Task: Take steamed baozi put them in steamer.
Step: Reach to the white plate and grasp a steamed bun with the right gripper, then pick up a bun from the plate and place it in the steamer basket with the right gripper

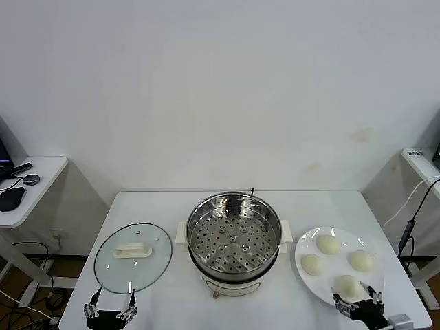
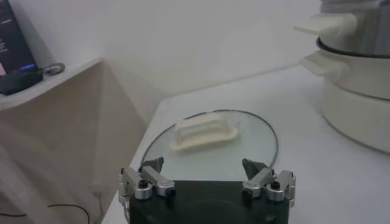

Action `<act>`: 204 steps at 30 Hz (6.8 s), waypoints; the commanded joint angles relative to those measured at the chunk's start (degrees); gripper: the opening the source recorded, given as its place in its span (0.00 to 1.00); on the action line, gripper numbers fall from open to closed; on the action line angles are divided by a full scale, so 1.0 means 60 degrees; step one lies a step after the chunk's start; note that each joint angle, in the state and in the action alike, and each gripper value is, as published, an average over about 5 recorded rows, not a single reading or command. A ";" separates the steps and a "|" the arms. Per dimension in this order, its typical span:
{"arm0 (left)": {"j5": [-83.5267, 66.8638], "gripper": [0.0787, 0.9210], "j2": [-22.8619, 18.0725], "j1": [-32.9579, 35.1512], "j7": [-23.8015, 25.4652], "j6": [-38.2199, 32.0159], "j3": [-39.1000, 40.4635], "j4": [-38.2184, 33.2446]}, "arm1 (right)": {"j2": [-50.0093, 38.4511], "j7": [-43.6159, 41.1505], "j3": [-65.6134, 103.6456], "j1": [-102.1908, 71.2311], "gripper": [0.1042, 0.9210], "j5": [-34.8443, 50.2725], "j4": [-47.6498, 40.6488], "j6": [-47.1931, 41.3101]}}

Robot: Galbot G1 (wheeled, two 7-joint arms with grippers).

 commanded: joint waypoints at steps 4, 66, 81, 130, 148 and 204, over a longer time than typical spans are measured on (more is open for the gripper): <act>0.0144 0.88 0.0003 0.0079 -0.0038 -0.0019 -0.0002 0.0079 | -0.2726 -0.1137 0.0408 0.1666 0.88 -0.1510 -0.0638 -0.0407; 0.0365 0.88 -0.0378 0.0181 -0.0103 -0.0064 -0.0203 0.0335 | -0.3898 -0.9641 -1.0387 1.3383 0.88 -0.7432 -0.8752 0.4076; 0.0383 0.88 -0.0384 0.0183 -0.0101 -0.0064 -0.0159 0.0345 | -0.3774 -0.9510 -1.0278 1.3257 0.88 -0.7604 -0.8986 0.4101; 0.0254 0.88 -0.0336 -0.0179 -0.0297 -0.0224 -0.0111 -0.0064 | -0.0914 -1.1116 -1.6379 2.1696 0.57 -0.1029 -0.9738 0.7909; 0.0052 0.88 -0.0452 -0.0218 -0.0356 -0.0209 -0.0293 0.0058 | 0.0638 -1.0442 -1.7192 2.0786 0.58 -0.5062 -0.8551 1.0905; 0.0030 0.88 -0.0480 -0.0250 -0.0296 -0.0156 -0.0190 0.0015 | -0.1150 -1.0015 -1.6994 2.0602 0.88 -0.3444 -0.6798 0.7776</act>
